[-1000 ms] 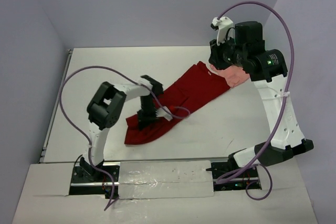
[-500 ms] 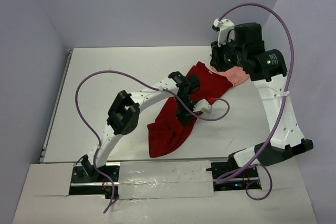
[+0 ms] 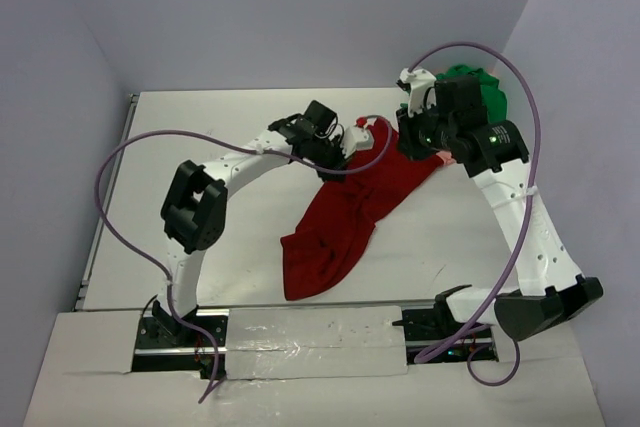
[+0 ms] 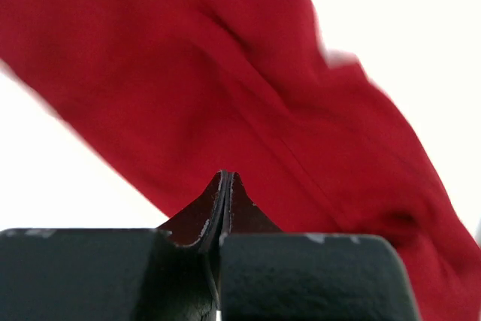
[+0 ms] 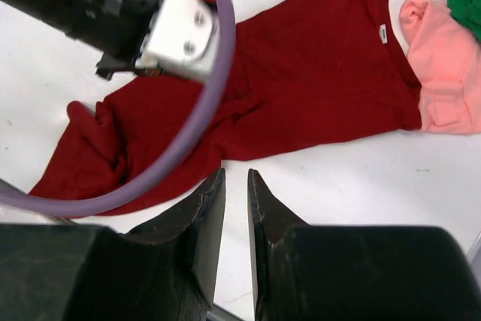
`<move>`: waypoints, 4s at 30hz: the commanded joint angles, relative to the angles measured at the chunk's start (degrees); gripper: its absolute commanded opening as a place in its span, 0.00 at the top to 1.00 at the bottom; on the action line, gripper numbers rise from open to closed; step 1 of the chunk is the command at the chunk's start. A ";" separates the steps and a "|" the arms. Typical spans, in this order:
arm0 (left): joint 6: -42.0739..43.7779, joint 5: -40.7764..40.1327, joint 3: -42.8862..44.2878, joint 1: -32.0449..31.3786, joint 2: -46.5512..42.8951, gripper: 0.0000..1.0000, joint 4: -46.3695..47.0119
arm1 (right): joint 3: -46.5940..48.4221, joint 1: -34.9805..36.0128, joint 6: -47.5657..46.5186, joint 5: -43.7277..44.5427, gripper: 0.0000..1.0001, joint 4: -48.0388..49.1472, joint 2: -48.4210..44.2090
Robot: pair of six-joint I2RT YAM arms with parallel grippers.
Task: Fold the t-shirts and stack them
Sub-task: Fold the tshirt
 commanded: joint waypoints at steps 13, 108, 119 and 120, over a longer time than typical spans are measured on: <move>-18.22 -5.67 32.36 -1.51 25.66 1.00 22.54 | -12.93 -1.46 -1.88 20.20 0.00 18.42 -18.25; -25.96 -10.95 -41.59 56.14 -57.97 0.42 20.49 | -44.13 53.29 -24.73 36.65 0.00 49.45 14.69; -26.49 -9.11 -43.26 57.90 -58.59 0.43 21.03 | -38.59 60.06 -21.92 33.31 0.00 44.27 19.09; -26.49 -8.85 -43.87 57.99 -58.76 0.42 21.11 | -37.72 60.41 -21.48 32.87 0.00 43.13 19.62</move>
